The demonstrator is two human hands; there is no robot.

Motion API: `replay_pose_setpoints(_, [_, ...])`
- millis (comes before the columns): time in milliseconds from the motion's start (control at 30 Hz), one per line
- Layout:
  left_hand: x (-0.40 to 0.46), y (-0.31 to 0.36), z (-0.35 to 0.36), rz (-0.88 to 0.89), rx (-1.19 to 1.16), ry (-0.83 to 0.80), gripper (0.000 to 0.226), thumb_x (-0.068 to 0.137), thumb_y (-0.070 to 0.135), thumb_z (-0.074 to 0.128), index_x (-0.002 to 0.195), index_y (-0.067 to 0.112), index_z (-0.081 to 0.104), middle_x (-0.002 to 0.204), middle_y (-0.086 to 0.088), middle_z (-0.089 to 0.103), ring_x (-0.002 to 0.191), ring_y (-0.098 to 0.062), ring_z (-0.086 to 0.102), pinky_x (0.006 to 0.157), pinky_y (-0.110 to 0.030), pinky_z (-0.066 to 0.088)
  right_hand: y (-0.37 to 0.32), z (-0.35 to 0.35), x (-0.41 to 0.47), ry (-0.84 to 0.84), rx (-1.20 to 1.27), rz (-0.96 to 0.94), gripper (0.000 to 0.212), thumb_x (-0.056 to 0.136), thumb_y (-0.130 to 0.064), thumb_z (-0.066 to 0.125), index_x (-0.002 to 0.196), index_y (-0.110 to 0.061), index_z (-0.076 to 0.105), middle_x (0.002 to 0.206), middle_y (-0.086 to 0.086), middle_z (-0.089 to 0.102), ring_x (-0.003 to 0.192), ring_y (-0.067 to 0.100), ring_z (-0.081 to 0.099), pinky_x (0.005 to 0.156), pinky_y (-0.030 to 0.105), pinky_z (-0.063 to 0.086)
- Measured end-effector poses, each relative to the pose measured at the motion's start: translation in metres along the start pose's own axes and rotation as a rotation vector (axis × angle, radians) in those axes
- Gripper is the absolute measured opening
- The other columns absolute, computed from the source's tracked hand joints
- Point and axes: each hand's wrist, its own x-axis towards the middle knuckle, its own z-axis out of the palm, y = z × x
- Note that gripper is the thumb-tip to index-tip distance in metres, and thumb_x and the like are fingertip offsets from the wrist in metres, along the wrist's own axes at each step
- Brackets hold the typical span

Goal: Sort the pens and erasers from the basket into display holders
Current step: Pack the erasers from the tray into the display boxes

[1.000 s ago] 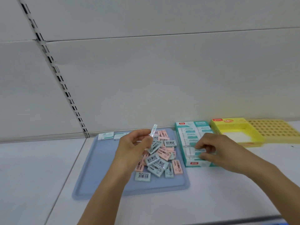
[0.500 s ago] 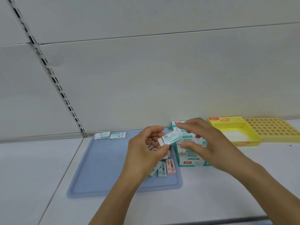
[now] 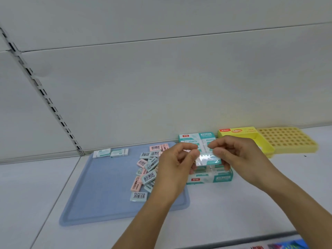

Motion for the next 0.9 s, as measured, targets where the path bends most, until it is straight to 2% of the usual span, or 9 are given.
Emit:
replay_pose_setpoints(100, [0.003, -0.015, -0.004, 0.172, 0.437, -0.041, 0.031, 0.097, 0.045, 0.047, 0.114, 0.028, 0.066, 0.109, 0.015, 0.067, 0.096, -0.001, 0.062, 0.083, -0.031, 0.054, 0.014, -0.016, 0.006, 0.119, -0.169, 0.035, 0.018, 0.089, -0.006, 0.064, 0.079, -0.02, 0.071, 0.076, -0.006, 0.07, 0.071, 0.017, 0.062, 0.067, 0.029, 0.051])
replay_pose_setpoints(167, [0.003, -0.025, -0.008, 0.356, 0.806, -0.146, 0.045, 0.096, 0.05, 0.031, 0.11, 0.028, 0.068, 0.12, 0.014, 0.063, 0.114, -0.007, 0.055, 0.1, -0.036, 0.043, 0.022, -0.02, 0.008, 0.127, -0.328, 0.065, 0.021, 0.089, -0.008, 0.065, 0.075, -0.024, 0.069, 0.075, -0.012, 0.068, 0.069, 0.008, 0.059, 0.064, 0.022, 0.044])
replay_pose_setpoints(233, [0.001, -0.034, -0.011, 0.418, 0.971, -0.258, 0.056, 0.093, 0.049, 0.02, 0.112, 0.027, 0.068, 0.131, 0.014, 0.06, 0.129, -0.008, 0.046, 0.114, -0.041, 0.027, 0.028, -0.016, 0.009, 0.092, -0.413, 0.108, 0.019, 0.089, -0.011, 0.065, 0.076, -0.025, 0.069, 0.077, -0.017, 0.066, 0.071, 0.0, 0.057, 0.062, 0.018, 0.04])
replay_pose_setpoints(367, [-0.002, -0.046, -0.016, 0.492, 1.031, -0.26, 0.045, 0.094, 0.043, 0.033, 0.115, 0.025, 0.069, 0.128, 0.011, 0.064, 0.121, -0.008, 0.055, 0.108, -0.044, 0.027, 0.036, -0.001, 0.01, 0.072, -0.507, 0.111, 0.013, 0.089, -0.016, 0.064, 0.079, -0.023, 0.068, 0.084, -0.011, 0.066, 0.08, 0.011, 0.059, 0.068, 0.027, 0.044])
replay_pose_setpoints(533, [0.0, -0.043, -0.019, 0.399, 0.986, -0.363, 0.058, 0.095, 0.05, 0.023, 0.142, 0.026, 0.048, 0.152, 0.013, 0.038, 0.143, -0.005, 0.027, 0.116, -0.03, -0.001, 0.043, 0.004, 0.005, 0.089, -0.507, 0.056, 0.014, 0.083, -0.016, 0.072, 0.076, -0.026, 0.065, 0.09, -0.008, 0.05, 0.087, 0.013, 0.05, 0.073, 0.026, 0.039])
replay_pose_setpoints(633, [-0.001, -0.039, -0.019, 0.387, 0.981, -0.386, 0.054, 0.098, 0.049, 0.029, 0.143, 0.026, 0.046, 0.154, 0.014, 0.034, 0.144, -0.004, 0.022, 0.12, -0.033, 0.0, 0.043, 0.003, 0.007, 0.084, -0.547, 0.07, 0.013, 0.081, -0.016, 0.074, 0.087, -0.023, 0.066, 0.1, -0.005, 0.05, 0.1, 0.015, 0.045, 0.081, 0.028, 0.037])
replay_pose_setpoints(700, [0.001, -0.035, -0.023, 0.344, 0.886, -0.395, 0.045, 0.101, 0.044, 0.039, 0.142, 0.028, 0.047, 0.154, 0.016, 0.034, 0.144, 0.0, 0.021, 0.122, -0.033, 0.0, 0.043, 0.002, 0.008, 0.08, -0.614, 0.077, 0.022, 0.08, -0.015, 0.075, 0.098, -0.021, 0.064, 0.107, -0.001, 0.05, 0.107, 0.019, 0.043, 0.087, 0.031, 0.036])
replay_pose_setpoints(800, [0.013, -0.031, -0.061, 0.334, 0.631, -0.12, 0.038, 0.1, 0.039, 0.044, 0.135, 0.03, 0.055, 0.145, 0.016, 0.047, 0.138, 0.001, 0.034, 0.12, -0.03, 0.015, 0.037, 0.007, 0.009, 0.159, -0.656, -0.01, 0.021, 0.082, -0.014, 0.073, 0.102, -0.016, 0.066, 0.109, 0.005, 0.056, 0.11, 0.027, 0.045, 0.094, 0.042, 0.039])
replay_pose_setpoints(900, [0.032, -0.045, -0.13, 0.198, 0.656, 0.154, 0.036, 0.102, 0.03, 0.045, 0.136, 0.023, 0.054, 0.141, 0.006, 0.052, 0.135, -0.012, 0.042, 0.115, -0.033, 0.03, 0.019, 0.024, 0.016, 0.175, -0.612, -0.104, 0.012, 0.087, -0.016, 0.068, 0.098, -0.018, 0.066, 0.107, 0.004, 0.058, 0.106, 0.024, 0.045, 0.092, 0.037, 0.037])
